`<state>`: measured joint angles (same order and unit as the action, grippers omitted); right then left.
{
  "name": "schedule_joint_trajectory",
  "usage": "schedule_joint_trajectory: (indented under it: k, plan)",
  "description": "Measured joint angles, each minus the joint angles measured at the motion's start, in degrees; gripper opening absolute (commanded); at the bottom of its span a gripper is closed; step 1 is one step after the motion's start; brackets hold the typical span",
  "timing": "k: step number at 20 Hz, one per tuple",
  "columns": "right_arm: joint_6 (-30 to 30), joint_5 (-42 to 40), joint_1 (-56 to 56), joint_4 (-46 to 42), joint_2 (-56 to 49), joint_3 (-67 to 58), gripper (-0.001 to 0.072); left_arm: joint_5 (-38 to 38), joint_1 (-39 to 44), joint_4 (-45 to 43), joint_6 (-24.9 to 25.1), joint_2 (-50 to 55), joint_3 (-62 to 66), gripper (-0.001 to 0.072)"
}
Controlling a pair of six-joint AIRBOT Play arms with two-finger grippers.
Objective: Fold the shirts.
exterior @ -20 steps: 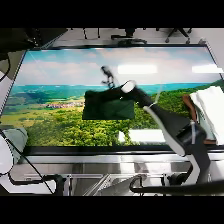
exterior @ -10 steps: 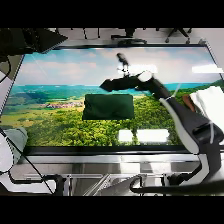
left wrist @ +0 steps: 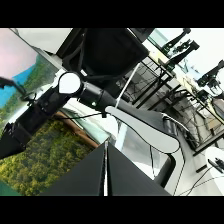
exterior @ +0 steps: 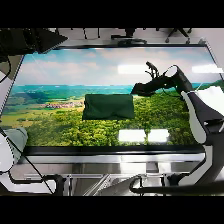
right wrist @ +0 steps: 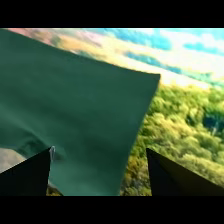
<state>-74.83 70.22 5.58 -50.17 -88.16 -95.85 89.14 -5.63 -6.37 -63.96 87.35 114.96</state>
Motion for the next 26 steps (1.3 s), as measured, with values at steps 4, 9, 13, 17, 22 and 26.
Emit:
schedule_joint_trajectory:
  k: [4,9,13,17,22,26]
  plan:
    - [-0.61,1.75,2.25,0.87,-5.33,0.02,0.064,-0.17,0.0,0.0,0.0,0.0,0.0,0.0017]
    - [2.27,2.82,4.72,5.18,-8.5,-0.24,0.0021,-0.17,0.0,-0.07,0.0,0.02,-0.02,0.0017]
    - [5.03,3.41,2.01,11.19,-4.37,-4.28,0.002,-0.15,0.0,-0.02,0.0,0.02,0.0,0.0017]
    - [2.84,3.34,-7.06,13.16,3.28,-9.31,0.002,0.52,0.0,0.0,0.0,0.0,0.0,0.0017]
    - [-2.4,3.26,-25.29,13.68,12.61,-11.21,0.0019,1.88,0.0,0.0,0.0,0.02,0.0,0.0017]
    - [-7.23,4.33,-41.24,13.86,16.94,-11.52,0.002,2.91,0.0,0.0,-0.28,0.02,0.0,0.0017]
